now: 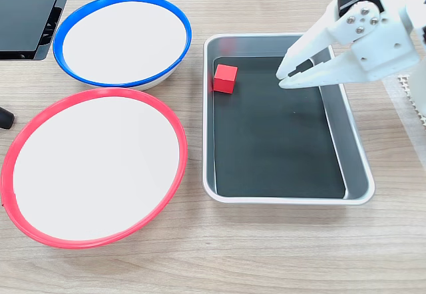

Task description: Move a red block from tray to red dish

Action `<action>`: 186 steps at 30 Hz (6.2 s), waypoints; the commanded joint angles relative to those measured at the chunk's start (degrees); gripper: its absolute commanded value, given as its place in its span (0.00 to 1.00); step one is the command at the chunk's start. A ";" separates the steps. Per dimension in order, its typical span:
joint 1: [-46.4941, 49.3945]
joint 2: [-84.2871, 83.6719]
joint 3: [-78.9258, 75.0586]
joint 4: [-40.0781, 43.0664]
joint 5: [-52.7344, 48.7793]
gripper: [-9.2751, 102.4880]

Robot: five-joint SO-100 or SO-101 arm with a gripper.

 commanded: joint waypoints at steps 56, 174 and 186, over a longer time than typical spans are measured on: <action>7.91 -37.79 -35.68 1.67 -64.69 0.08; -6.33 -70.58 -60.64 -50.80 -6.42 0.08; -5.54 -25.66 -18.72 -19.07 -7.38 0.08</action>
